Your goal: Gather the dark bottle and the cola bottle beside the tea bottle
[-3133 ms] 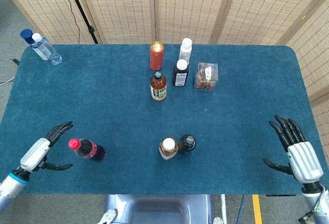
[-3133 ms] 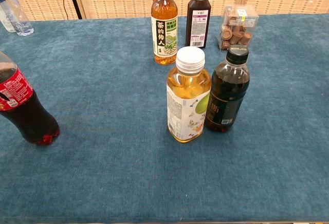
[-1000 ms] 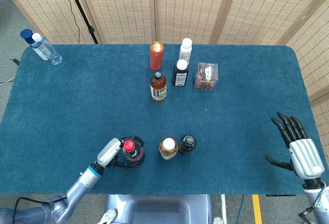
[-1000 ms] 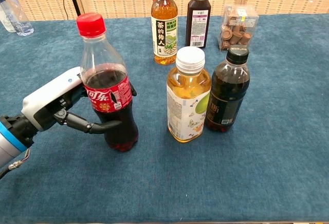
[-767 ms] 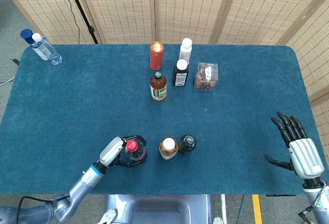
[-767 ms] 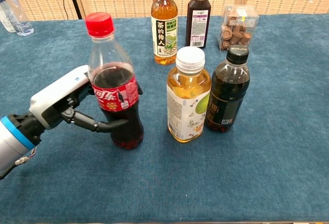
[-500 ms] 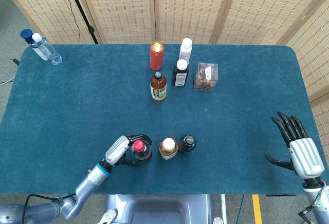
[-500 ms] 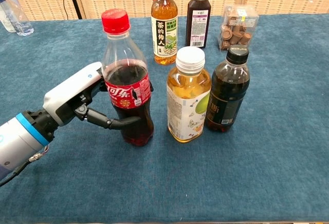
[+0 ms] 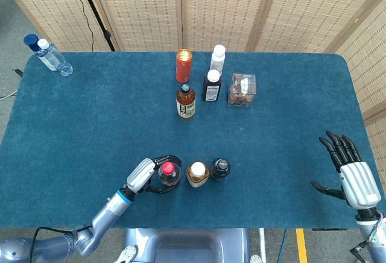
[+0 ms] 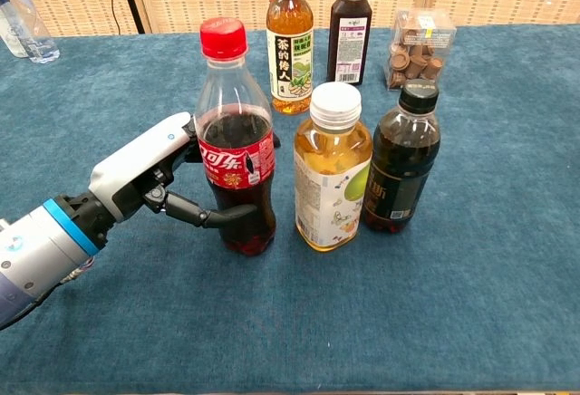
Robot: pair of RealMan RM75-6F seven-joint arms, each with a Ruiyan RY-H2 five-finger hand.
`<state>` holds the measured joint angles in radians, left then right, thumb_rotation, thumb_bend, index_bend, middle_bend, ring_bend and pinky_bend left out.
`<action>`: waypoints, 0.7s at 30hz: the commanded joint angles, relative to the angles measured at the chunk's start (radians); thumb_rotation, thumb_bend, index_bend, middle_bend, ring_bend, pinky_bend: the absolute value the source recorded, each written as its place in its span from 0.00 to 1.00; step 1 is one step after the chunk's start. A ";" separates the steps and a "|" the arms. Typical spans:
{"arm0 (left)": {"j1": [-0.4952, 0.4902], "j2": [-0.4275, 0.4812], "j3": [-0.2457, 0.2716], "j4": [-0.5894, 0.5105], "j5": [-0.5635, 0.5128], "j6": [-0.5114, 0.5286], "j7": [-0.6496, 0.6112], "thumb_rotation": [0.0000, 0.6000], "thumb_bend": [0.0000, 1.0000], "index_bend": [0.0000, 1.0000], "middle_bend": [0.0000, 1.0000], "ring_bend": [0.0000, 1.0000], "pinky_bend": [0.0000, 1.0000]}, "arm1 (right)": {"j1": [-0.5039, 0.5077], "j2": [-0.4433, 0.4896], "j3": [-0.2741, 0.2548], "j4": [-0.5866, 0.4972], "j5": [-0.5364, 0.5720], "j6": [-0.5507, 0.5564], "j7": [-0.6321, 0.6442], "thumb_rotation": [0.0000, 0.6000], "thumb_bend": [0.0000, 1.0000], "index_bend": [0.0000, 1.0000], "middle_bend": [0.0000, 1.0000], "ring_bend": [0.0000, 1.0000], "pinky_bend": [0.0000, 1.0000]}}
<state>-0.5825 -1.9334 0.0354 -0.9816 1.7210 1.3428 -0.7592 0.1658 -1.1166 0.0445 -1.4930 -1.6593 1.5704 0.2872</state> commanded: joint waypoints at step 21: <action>0.048 0.169 0.045 -0.071 0.046 0.166 -0.024 1.00 0.20 0.00 0.00 0.00 0.00 | -0.006 0.006 0.001 -0.012 0.001 0.001 -0.016 1.00 0.00 0.00 0.00 0.00 0.00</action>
<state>-0.5462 -1.8063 0.0713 -1.0259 1.7582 1.4853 -0.8018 0.1612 -1.1119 0.0461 -1.5029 -1.6599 1.5722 0.2764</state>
